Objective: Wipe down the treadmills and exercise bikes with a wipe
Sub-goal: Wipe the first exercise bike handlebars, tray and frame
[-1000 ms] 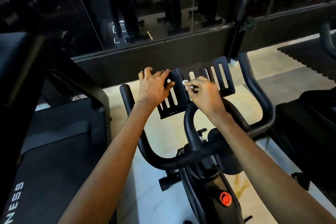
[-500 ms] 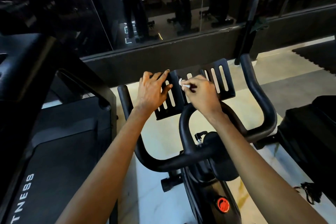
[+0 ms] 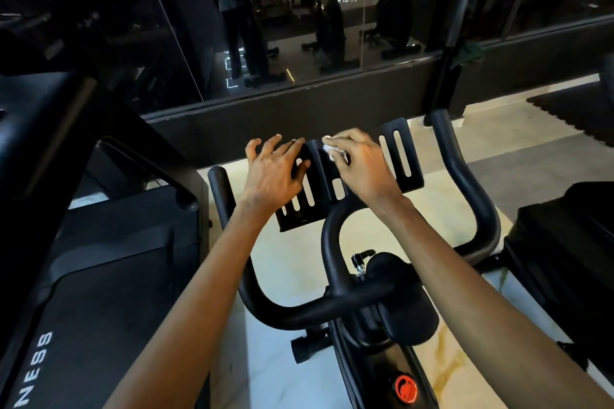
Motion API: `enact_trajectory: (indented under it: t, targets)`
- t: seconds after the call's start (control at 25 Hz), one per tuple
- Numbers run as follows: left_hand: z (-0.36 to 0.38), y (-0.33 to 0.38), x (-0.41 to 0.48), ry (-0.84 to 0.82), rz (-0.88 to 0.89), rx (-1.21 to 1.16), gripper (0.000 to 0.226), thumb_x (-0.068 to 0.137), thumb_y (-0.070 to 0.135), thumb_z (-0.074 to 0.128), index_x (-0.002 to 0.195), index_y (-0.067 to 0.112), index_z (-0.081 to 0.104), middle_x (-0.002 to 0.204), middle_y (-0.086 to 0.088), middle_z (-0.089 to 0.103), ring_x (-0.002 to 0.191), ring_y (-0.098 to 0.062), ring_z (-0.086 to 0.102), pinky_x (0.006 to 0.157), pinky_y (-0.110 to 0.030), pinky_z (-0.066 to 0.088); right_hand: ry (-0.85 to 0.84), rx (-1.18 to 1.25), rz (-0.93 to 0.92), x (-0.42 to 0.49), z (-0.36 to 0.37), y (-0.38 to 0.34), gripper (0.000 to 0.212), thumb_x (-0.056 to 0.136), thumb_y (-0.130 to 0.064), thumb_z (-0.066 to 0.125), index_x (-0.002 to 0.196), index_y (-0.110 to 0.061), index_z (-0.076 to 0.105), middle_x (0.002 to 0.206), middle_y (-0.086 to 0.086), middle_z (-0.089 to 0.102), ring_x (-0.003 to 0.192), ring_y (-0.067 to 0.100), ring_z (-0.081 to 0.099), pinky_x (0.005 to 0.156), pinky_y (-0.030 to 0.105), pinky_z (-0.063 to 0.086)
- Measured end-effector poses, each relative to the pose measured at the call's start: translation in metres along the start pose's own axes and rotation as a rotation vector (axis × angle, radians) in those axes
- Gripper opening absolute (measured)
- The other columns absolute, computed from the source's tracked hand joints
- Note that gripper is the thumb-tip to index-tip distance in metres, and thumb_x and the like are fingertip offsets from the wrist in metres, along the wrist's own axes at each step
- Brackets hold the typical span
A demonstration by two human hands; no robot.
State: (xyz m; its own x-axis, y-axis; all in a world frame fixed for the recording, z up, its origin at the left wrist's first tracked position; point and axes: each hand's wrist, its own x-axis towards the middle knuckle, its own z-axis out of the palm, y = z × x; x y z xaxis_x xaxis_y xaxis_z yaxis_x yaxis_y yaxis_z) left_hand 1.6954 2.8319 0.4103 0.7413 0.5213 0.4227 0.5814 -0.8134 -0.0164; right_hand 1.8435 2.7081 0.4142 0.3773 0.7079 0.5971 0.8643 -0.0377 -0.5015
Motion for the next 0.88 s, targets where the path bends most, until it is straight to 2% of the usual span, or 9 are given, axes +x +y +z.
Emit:
enact_trajectory:
  t: [0.12,0.16,0.24,0.28,0.36,0.44,0.64,0.8,0.88]
  targets:
    - [0.008,0.002,-0.005,0.078,0.007,0.038,0.053,0.102,0.046,0.042,0.146,0.019,0.048,0.138,0.0,0.062,0.137,-0.027,0.046,0.11,-0.047,0.019,0.133,-0.043,0.069,0.005,-0.011,0.015,0.023,0.094,-0.014,0.065,0.116,-0.015,0.074,0.106,0.004,0.068,0.1,0.024,0.06,0.091,0.027,0.048]
    - [0.01,0.002,-0.005,0.085,0.003,0.035,0.053,0.102,0.046,0.041,0.147,0.019,0.047,0.138,0.0,0.062,0.137,-0.027,0.046,0.11,-0.046,0.02,0.162,-0.035,0.099,0.005,-0.01,0.014,0.024,0.094,-0.014,0.065,0.116,-0.014,0.073,0.107,0.005,0.068,0.1,0.023,0.061,0.093,0.026,0.049]
    - [0.012,0.002,-0.006,0.102,0.004,0.033,0.053,0.102,0.046,0.041,0.148,0.02,0.045,0.137,0.0,0.062,0.137,-0.027,0.046,0.11,-0.045,0.021,0.147,-0.008,0.094,0.002,0.0,0.002,0.025,0.095,-0.014,0.064,0.119,-0.011,0.072,0.112,0.005,0.065,0.102,0.017,0.062,0.096,0.01,0.042]
    - [0.012,0.002,-0.006,0.113,0.01,0.037,0.053,0.102,0.046,0.041,0.149,0.021,0.045,0.137,0.0,0.063,0.136,-0.027,0.047,0.109,-0.045,0.021,0.118,0.001,0.07,-0.003,0.007,-0.004,0.027,0.095,-0.014,0.064,0.121,-0.011,0.071,0.114,0.004,0.063,0.104,0.015,0.061,0.096,0.008,0.041]
    - [0.013,0.001,-0.006,0.131,0.016,0.04,0.053,0.102,0.046,0.041,0.149,0.022,0.044,0.137,0.001,0.063,0.134,-0.026,0.048,0.108,-0.044,0.022,0.075,0.03,0.028,-0.009,0.012,-0.007,0.03,0.094,-0.013,0.065,0.124,-0.012,0.069,0.117,0.002,0.06,0.106,0.013,0.06,0.096,0.02,0.049]
    - [0.013,0.001,-0.007,0.145,0.011,0.043,0.053,0.102,0.046,0.041,0.149,0.022,0.045,0.136,0.002,0.063,0.132,-0.024,0.05,0.107,-0.043,0.023,0.094,0.055,0.015,-0.003,0.004,0.001,0.027,0.093,-0.008,0.064,0.118,-0.013,0.072,0.112,0.002,0.062,0.099,0.012,0.063,0.091,0.024,0.053]
    - [0.014,0.002,-0.008,0.155,0.0,0.031,0.052,0.102,0.045,0.042,0.148,0.022,0.047,0.136,0.003,0.063,0.129,-0.024,0.052,0.104,-0.042,0.025,0.215,0.129,0.18,0.011,-0.004,0.001,0.023,0.088,-0.007,0.068,0.107,-0.016,0.077,0.105,-0.001,0.069,0.088,0.007,0.067,0.083,0.007,0.049]
    - [0.013,0.002,-0.008,0.151,-0.003,0.023,0.051,0.101,0.045,0.044,0.147,0.023,0.049,0.136,0.003,0.063,0.13,-0.023,0.05,0.104,-0.042,0.027,0.126,0.096,0.059,0.01,0.006,-0.005,0.023,0.088,-0.004,0.067,0.106,-0.014,0.078,0.103,-0.001,0.068,0.082,0.0,0.061,0.079,0.003,0.047]
    - [0.012,0.002,-0.008,0.15,0.0,0.019,0.051,0.101,0.045,0.044,0.147,0.022,0.049,0.135,0.002,0.064,0.13,-0.023,0.051,0.105,-0.042,0.026,0.15,0.082,0.105,0.01,-0.006,0.005,0.022,0.086,-0.004,0.067,0.103,-0.014,0.079,0.101,0.0,0.068,0.078,0.001,0.061,0.077,0.0,0.043]
